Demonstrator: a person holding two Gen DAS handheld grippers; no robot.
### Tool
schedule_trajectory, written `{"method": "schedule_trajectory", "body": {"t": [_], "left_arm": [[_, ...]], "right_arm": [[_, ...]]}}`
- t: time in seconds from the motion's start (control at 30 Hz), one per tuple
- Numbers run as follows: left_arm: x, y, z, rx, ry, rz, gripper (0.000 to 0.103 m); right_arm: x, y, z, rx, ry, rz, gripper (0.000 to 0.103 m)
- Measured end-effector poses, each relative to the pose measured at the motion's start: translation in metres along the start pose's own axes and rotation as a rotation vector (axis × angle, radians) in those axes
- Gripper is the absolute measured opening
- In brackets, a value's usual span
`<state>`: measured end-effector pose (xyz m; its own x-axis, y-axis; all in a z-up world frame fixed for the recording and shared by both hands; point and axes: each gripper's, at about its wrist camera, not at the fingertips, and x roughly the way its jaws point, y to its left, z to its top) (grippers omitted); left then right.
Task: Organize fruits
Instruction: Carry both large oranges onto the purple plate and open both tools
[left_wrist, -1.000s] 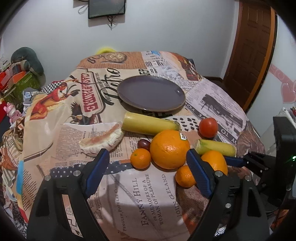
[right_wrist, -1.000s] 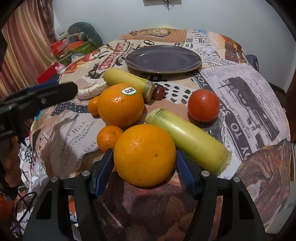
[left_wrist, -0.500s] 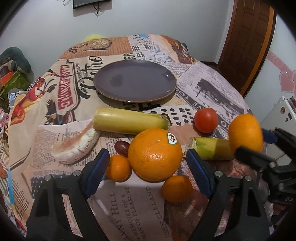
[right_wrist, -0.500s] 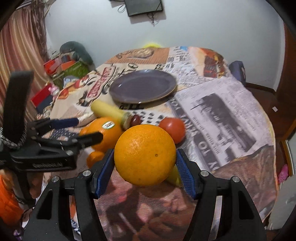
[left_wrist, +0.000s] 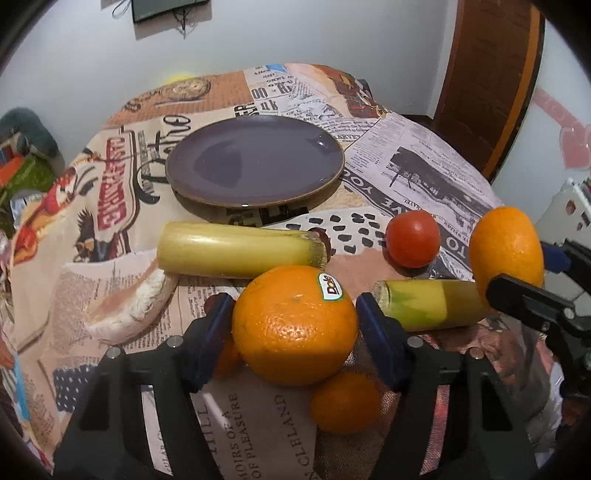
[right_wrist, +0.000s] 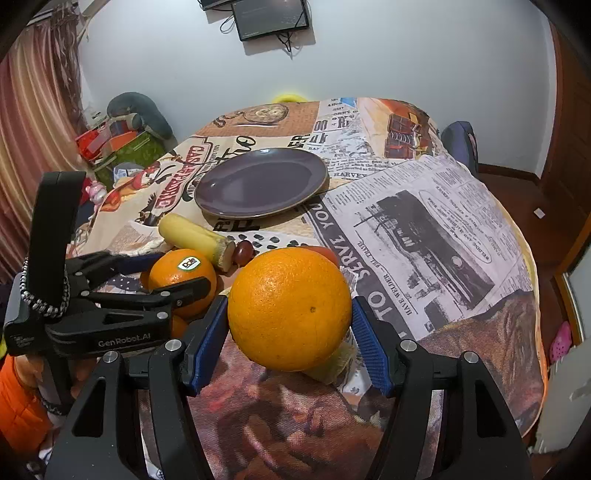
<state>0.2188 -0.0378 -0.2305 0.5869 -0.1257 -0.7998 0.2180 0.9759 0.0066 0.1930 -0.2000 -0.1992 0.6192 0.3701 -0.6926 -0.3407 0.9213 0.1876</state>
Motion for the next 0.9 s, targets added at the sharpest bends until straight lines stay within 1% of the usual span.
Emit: {"method": "schedule_trajectory", "body": {"t": [0.17, 0.27, 0.4, 0.63, 0.77, 0.9], "left_arm": [[-0.006, 0.003, 0.001, -0.017, 0.002, -0.013, 0.067], [-0.017, 0.007, 0.003, -0.031, -0.023, -0.011, 0.067], [-0.036, 0.015, 0.009, -0.055, -0.072, -0.004, 0.067], [-0.075, 0.036, 0.029, -0.087, -0.183, 0.027, 0.067], [-0.091, 0.050, 0.043, -0.107, -0.240, 0.041, 0.067], [-0.096, 0.060, 0.057, -0.119, -0.277, 0.057, 0.067]], "right_arm": [[-0.004, 0.001, 0.003, -0.007, -0.011, -0.008, 0.063], [-0.007, 0.001, 0.006, -0.011, -0.023, -0.015, 0.063], [-0.011, 0.004, 0.015, -0.024, -0.050, -0.026, 0.063], [-0.016, 0.013, 0.037, -0.065, -0.112, -0.040, 0.063], [-0.014, 0.016, 0.048, -0.084, -0.140, -0.042, 0.063], [-0.010, 0.021, 0.060, -0.105, -0.165, -0.040, 0.063]]}}
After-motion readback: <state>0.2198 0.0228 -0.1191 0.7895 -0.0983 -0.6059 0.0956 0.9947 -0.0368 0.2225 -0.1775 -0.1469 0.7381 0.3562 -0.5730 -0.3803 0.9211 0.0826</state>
